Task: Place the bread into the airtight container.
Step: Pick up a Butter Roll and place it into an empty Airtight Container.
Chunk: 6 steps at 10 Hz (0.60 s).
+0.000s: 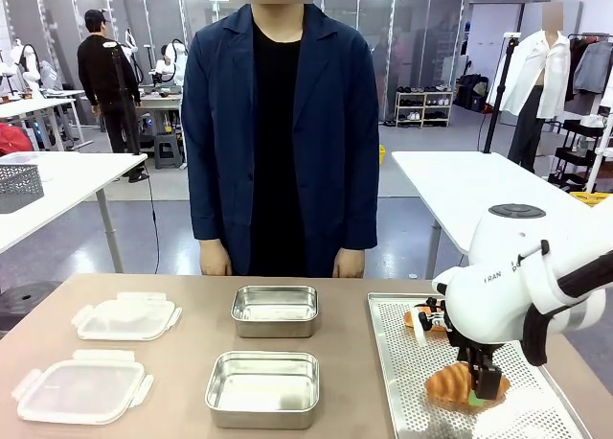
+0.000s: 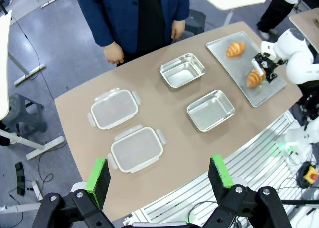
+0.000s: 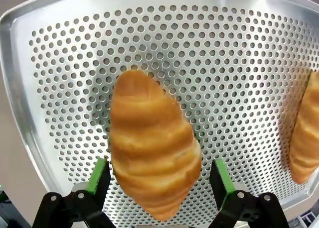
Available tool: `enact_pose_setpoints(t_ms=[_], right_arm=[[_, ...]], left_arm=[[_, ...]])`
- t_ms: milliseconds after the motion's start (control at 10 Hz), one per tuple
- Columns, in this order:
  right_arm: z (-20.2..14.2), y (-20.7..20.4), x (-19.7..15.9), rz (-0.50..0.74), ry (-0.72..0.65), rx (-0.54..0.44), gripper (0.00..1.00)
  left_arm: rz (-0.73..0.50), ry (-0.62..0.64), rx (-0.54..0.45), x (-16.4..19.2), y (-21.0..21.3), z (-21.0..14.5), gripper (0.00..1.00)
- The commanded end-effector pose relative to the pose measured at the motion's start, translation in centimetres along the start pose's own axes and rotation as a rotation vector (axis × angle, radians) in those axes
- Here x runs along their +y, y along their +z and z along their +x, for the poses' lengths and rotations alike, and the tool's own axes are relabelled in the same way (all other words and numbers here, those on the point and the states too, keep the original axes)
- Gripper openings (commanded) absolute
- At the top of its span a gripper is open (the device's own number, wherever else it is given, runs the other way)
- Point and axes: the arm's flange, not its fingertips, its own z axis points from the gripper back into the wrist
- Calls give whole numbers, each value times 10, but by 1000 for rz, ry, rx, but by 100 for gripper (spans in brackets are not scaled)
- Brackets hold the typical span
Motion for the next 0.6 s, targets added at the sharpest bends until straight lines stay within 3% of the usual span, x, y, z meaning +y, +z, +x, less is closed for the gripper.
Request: enact_pose_setpoints(t_ms=[0, 200, 500], right_arm=[[-5, -10, 6, -9, -1, -32, 100], [-5, -13, 6, -9, -1, -46, 97], [-5, -9, 8, -11, 3, -47, 67]], left_arm=[[-3, -13, 2, 0, 0, 0, 100], [-3, -13, 2, 0, 0, 0, 100], [-3, -13, 2, 0, 0, 0, 100]])
